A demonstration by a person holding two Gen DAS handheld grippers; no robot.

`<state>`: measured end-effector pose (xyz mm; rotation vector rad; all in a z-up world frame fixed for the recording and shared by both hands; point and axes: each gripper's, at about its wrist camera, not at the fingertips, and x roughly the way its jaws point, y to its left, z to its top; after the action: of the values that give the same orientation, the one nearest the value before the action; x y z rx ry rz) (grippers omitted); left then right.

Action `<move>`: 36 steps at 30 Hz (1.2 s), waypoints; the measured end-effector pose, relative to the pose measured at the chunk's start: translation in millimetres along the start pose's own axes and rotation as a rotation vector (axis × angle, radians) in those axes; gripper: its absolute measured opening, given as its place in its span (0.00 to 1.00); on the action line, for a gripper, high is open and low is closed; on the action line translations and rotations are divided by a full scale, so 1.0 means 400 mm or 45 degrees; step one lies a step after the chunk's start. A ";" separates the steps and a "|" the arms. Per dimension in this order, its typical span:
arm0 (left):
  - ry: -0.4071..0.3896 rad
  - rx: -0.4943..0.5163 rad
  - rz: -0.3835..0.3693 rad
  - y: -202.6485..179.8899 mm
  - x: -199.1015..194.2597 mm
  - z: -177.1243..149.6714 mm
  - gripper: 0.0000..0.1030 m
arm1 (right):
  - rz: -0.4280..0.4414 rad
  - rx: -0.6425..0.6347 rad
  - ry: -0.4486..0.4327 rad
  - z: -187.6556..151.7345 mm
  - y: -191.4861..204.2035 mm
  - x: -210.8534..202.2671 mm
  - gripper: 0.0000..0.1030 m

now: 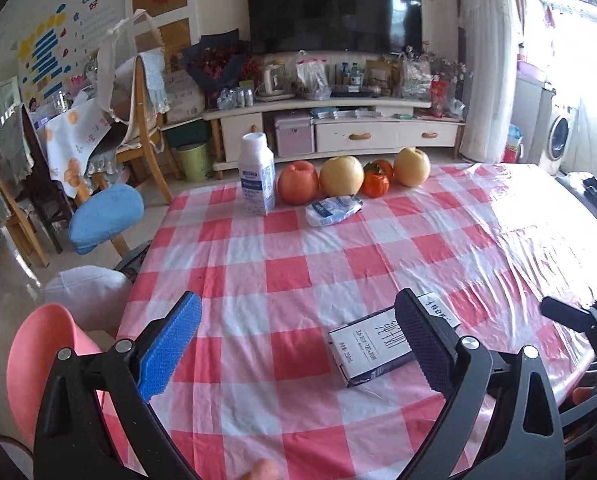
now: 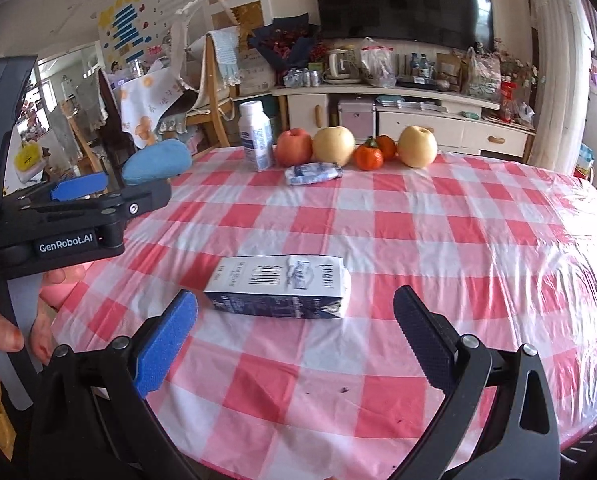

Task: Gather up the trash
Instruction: 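Move both tools back over the table toward the white milk carton and yogurt pouch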

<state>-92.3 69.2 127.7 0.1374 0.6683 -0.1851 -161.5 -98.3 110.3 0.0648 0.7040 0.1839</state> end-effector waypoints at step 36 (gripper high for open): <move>0.116 0.231 -0.151 -0.170 0.236 0.140 0.93 | 0.021 0.261 0.070 0.004 -0.272 0.073 0.96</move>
<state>-0.6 -19.4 107.6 0.2819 0.7503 -0.3557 -122.8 -199.7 79.6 0.2623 0.7758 0.1295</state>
